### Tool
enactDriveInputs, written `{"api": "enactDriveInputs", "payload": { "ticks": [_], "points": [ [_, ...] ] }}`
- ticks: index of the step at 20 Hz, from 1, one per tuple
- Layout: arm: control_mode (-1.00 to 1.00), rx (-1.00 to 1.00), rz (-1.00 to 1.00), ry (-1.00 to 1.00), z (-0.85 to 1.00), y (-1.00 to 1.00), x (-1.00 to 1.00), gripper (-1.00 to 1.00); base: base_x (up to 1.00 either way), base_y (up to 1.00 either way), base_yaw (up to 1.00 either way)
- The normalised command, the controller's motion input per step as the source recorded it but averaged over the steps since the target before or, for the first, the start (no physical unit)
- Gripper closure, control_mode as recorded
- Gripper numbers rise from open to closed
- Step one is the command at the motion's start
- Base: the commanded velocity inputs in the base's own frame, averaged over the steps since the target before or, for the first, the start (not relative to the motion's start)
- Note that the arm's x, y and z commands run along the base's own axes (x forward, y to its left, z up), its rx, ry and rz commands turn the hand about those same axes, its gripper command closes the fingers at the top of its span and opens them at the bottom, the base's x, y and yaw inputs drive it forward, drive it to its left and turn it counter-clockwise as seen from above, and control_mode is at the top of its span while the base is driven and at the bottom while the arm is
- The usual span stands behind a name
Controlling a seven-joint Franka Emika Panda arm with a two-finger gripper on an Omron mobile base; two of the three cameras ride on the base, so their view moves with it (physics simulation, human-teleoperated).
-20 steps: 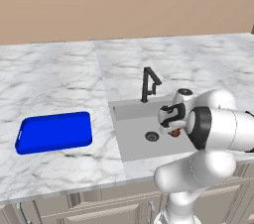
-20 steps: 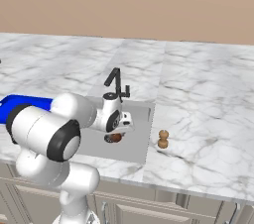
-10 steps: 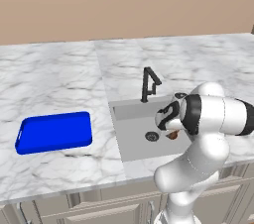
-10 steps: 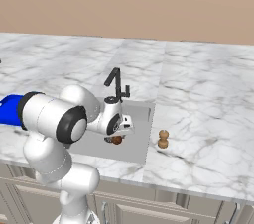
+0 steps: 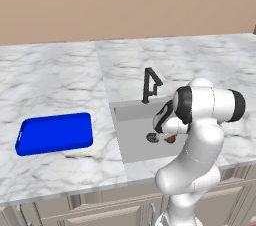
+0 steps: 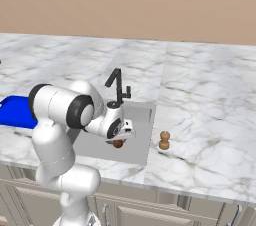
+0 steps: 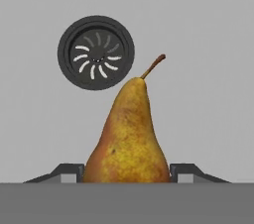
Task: Pick up all produce items and place them in the sink. Turn on the sink faucet to wash them. Then turn the sink off and put them in the tray.
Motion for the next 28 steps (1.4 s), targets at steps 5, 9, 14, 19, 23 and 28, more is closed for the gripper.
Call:
{"api": "enactDriveInputs", "payload": {
  "ticks": [5, 9, 14, 19, 23, 28],
  "points": [
    [-1.0, 0.0, 0.0, 0.0, -0.33, 0.07, 0.05, 1.0, 0.0, 0.0, 0.0],
    [-1.0, 0.0, 0.01, 0.03, -0.2, 0.04, 0.0, 1.0, 0.0, 0.0, 0.0],
    [-1.0, 0.0, 0.0, 0.0, -0.26, 0.01, 0.0, -1.0, 0.0, 0.0, 0.0],
    [-1.0, 0.02, 0.04, -0.08, 0.0, 0.0, -0.04, -1.0, 0.0, 0.0, 0.0],
    [-1.0, 0.0, 0.08, -0.2, 0.4, 0.02, -0.3, -1.0, 0.0, 0.0, 0.0],
    [-1.0, 0.0, 0.07, -0.17, 0.56, 0.0, -0.34, -1.0, 0.0, 0.0, 0.0]
  ]
}}
